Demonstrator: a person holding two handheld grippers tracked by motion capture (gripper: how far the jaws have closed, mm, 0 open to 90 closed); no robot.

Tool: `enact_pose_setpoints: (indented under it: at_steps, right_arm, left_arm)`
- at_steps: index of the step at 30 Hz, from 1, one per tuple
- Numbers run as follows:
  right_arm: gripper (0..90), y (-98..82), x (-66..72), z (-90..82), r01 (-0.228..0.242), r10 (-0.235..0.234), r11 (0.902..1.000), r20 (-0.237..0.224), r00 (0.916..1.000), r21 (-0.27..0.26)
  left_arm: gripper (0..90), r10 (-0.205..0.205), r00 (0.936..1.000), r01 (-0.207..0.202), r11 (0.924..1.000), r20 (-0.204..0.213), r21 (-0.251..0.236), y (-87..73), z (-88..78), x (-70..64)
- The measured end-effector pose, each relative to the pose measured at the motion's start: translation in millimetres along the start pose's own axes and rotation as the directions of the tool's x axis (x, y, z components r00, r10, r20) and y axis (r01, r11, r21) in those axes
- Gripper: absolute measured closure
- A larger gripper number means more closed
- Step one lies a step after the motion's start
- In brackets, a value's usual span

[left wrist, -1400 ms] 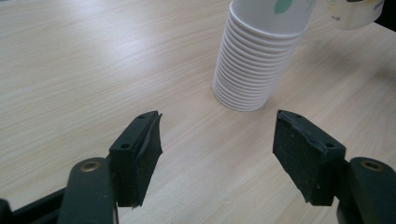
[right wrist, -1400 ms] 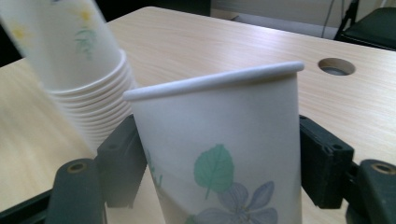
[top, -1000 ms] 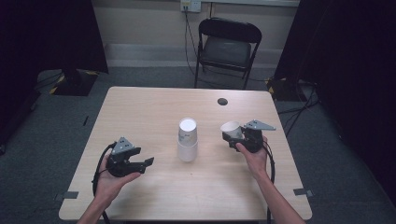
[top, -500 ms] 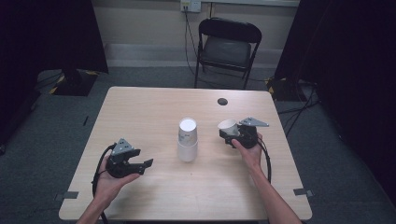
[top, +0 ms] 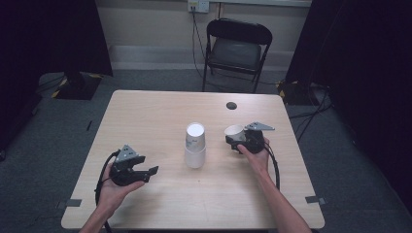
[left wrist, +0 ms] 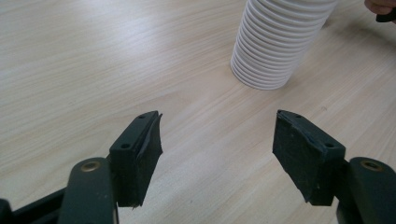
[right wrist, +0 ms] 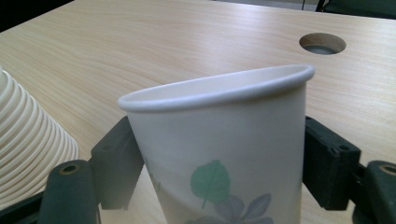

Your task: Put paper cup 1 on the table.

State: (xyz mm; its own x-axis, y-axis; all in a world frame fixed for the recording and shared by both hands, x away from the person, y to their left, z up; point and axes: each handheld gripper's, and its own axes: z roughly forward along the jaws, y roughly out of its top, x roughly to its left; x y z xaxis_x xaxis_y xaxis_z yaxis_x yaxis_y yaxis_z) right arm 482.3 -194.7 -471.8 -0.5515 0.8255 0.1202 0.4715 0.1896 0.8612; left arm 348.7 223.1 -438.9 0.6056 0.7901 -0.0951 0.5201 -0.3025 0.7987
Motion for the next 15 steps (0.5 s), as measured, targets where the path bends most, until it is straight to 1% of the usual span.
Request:
enact_pose_setpoints:
  at_steps: [3, 5, 6, 7, 10, 12, 15]
  right_arm:
    - [23.5, 1.7, 2.1, 1.7, 0.002, -0.002, 1.0000, -0.008, 1.0000, -0.007]
    - [23.8, 1.4, 2.6, 3.7, 0.004, -0.004, 1.0000, -0.006, 1.0000, 0.002]
    - [23.8, 1.0, 2.6, 4.3, 0.004, -0.004, 1.0000, -0.006, 1.0000, 0.006]
    - [24.2, 0.7, 3.0, 4.6, 0.005, -0.005, 0.9999, -0.004, 1.0000, 0.012]
    - [24.6, -0.7, 3.4, 3.7, 0.005, -0.005, 1.0000, -0.010, 0.9999, 0.008]
    - [24.8, -2.3, 3.6, 4.9, 0.016, -0.016, 0.9997, -0.010, 0.9998, 0.021]
    - [24.9, -4.8, 5.6, 6.0, 0.030, -0.030, 0.9989, -0.009, 0.9995, 0.036]
  left_arm:
    - [32.8, -0.001, 1.0000, 0.001, 1.0000, 0.000, 0.002, -0.1, 1.0, 0.9]
    - [32.7, -0.009, 1.0000, 0.009, 1.0000, 0.002, 0.004, -0.1, 1.5, 1.0]
    - [32.7, -0.006, 1.0000, 0.006, 1.0000, 0.001, 0.004, -0.1, 1.5, 0.8]
    - [32.8, 0.005, 1.0000, -0.005, 1.0000, 0.002, 0.002, -0.2, 1.3, 0.6]
    - [32.8, -0.001, 1.0000, 0.001, 1.0000, 0.004, 0.003, -0.2, 2.2, 0.7]
    - [32.8, -0.003, 1.0000, 0.003, 0.9999, 0.004, 0.011, 0.2, 2.7, 2.3]
    - [32.8, -0.002, 1.0000, 0.002, 1.0000, 0.004, 0.010, 0.1, 2.8, 2.9]
